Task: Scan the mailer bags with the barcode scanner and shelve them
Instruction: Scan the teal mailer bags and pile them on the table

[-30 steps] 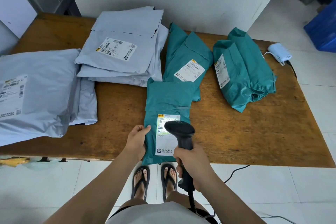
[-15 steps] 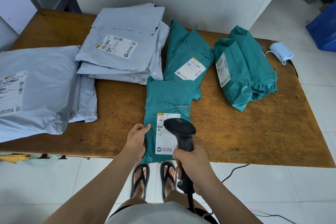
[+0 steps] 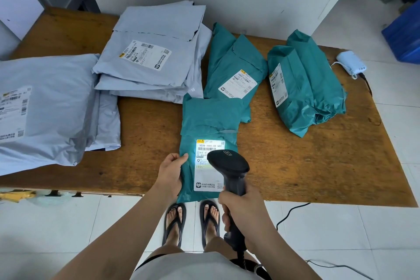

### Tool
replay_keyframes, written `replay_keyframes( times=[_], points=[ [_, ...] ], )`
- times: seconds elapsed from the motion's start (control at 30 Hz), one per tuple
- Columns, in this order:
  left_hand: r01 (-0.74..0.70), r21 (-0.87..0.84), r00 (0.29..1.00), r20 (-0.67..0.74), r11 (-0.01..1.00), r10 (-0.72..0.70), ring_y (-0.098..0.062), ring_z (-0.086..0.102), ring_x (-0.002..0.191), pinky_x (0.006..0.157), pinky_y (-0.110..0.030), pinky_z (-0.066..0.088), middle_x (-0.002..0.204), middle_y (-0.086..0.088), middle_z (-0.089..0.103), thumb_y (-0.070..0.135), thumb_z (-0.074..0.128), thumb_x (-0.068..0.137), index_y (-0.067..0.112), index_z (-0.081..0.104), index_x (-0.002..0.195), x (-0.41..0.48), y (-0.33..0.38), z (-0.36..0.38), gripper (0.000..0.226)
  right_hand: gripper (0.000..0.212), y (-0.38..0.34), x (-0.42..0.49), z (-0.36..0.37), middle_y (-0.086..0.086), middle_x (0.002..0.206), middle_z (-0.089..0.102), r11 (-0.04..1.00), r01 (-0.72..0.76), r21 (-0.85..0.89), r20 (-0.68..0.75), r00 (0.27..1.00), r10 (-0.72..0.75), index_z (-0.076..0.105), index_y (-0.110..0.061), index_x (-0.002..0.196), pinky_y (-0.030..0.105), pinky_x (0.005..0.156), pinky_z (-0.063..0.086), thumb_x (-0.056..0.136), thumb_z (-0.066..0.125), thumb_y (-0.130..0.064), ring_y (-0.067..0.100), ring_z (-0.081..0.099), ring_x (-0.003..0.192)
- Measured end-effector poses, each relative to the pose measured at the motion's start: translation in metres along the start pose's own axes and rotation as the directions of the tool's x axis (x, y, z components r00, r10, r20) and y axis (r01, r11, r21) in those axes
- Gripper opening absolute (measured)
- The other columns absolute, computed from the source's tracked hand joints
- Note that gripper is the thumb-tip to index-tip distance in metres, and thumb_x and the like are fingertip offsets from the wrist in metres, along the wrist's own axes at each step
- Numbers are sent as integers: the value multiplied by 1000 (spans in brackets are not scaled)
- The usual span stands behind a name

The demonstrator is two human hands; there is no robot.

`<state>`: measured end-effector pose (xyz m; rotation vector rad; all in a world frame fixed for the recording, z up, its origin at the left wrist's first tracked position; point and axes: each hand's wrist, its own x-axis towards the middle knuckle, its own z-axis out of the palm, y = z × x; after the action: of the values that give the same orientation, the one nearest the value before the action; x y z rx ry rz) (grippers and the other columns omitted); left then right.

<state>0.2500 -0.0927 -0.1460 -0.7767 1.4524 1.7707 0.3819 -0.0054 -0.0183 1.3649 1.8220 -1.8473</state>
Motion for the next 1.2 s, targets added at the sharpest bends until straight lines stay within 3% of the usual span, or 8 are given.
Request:
replay_keyframes(
  times=[0.27,0.4,0.53,0.77,0.9,1.0,1.07,1.2],
  points=[
    [-6,-43,1000,6,999,7,-23,61,71,64,-33,50,79,-10,63,5,57,91,13,42,70,-1,0,1,27,14,-2,-6,1,14,60,40,999,34,-41,1,999,-34,45,-9,76,22,38,37,77,52,3,18,40,35],
    [-35,-10,999,-1,999,35,-23,60,71,66,-33,50,79,-10,62,5,57,91,14,42,68,1,3,-3,29,11,-1,-4,1,3,50,48,999,32,-12,-8,999,-33,50,-7,83,24,40,37,77,54,2,18,41,35],
    [-135,148,988,-61,980,145,-26,57,83,80,-42,47,86,-12,60,9,61,88,18,44,68,6,19,-25,28,18,-2,0,0,-2,46,50,997,73,3,-44,996,-73,53,-15,83,26,43,36,79,56,2,22,41,44],
    [-214,537,870,-276,816,409,-26,52,85,72,-34,37,77,-4,53,12,55,92,7,49,85,8,53,-87,10,15,-8,16,5,14,61,42,994,91,-54,-25,995,-92,49,-12,80,27,44,35,77,57,0,23,41,45],
    [-198,825,831,-144,529,537,-35,51,102,81,-41,45,111,-16,51,12,57,90,5,44,112,5,66,-75,27,13,-13,23,3,15,58,41,994,90,-63,-1,996,-90,46,-7,76,26,42,35,78,57,0,20,40,37],
    [-364,896,633,38,254,773,-32,47,112,96,-45,40,122,-16,48,11,58,87,5,47,119,-8,69,-44,34,12,-20,29,-5,13,54,41,994,94,-50,-6,996,-94,46,-6,77,26,41,35,80,56,0,19,39,33],
    [-523,832,586,191,187,788,-27,52,107,93,-38,42,113,-12,56,11,58,88,4,54,112,-11,71,-13,26,10,-25,32,-13,11,51,42,995,91,-35,-16,996,-92,48,-6,79,27,43,36,80,57,-1,19,40,34],
    [-687,711,600,436,152,671,-24,56,103,87,-26,40,108,-12,60,14,59,90,2,57,110,-1,73,54,24,10,-38,36,-33,15,53,44,996,88,5,-34,996,-88,48,-5,79,29,44,38,81,58,-2,19,40,35]
  ],
)
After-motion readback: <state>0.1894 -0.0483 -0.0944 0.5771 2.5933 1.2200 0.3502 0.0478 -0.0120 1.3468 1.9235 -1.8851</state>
